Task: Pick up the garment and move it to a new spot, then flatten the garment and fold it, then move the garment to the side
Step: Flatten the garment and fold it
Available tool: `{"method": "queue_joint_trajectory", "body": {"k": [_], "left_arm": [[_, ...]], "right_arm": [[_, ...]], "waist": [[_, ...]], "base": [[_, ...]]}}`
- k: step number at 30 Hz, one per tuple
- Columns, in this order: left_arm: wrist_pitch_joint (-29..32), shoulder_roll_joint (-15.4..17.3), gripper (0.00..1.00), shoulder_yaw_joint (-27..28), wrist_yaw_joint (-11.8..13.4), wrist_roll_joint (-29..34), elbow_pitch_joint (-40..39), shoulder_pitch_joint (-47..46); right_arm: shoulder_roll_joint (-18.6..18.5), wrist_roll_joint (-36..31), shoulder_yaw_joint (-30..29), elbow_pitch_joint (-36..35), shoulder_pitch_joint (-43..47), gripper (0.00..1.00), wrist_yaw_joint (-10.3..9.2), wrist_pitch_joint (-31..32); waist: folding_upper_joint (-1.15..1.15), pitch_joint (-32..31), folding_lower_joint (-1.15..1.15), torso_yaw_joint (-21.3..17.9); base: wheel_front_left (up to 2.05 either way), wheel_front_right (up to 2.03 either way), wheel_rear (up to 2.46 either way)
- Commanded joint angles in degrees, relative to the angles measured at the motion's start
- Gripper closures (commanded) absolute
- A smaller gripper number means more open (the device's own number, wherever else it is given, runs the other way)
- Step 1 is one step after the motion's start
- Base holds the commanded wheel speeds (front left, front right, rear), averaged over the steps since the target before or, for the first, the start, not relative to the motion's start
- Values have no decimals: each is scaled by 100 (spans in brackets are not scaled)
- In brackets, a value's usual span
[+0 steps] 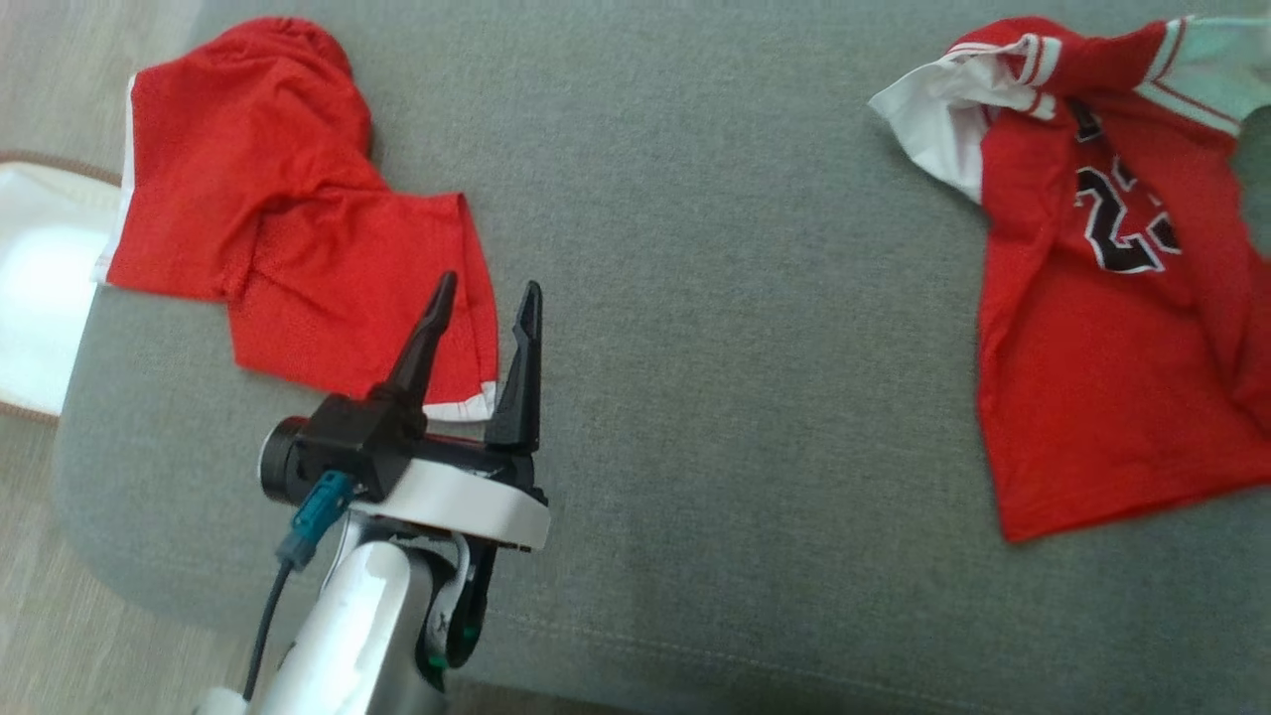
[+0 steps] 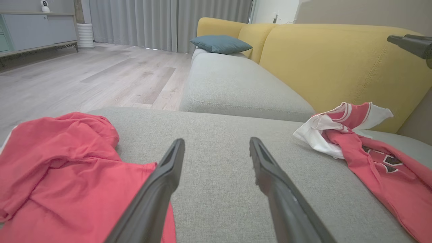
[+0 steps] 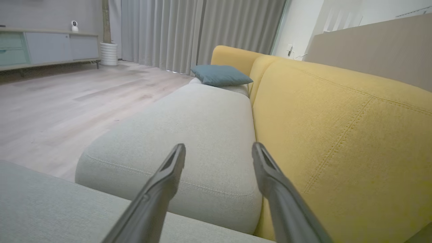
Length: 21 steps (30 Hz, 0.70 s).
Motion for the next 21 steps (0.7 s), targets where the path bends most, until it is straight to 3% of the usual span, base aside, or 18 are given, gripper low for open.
{"method": "queue_joint_trajectory", "body": {"k": [1,5,10,21], "left_arm": [[-28,25,0,240,14,34,-149,-130],[-28,25,0,390,3,94,-141,-32],[-28,25,0,504,-12,144,-145,105],[-28,25,0,686,-31,219,-199,474]], "right_arm": [[271,-12,-27,-98,116,0,37,-283],[789,121,74,-181,590,0,37,-757],[1216,317,224,-629,1254,0,37,-899],[1988,341,253,-2606,3840,0,37,-939]], "waist": [[0,-142,0,-102],[0,-445,0,-324],[0,-711,0,-507],[0,-1165,0,-914]], "base": [[0,0,0],[0,0,0],[0,0,0],[0,0,0]]}}
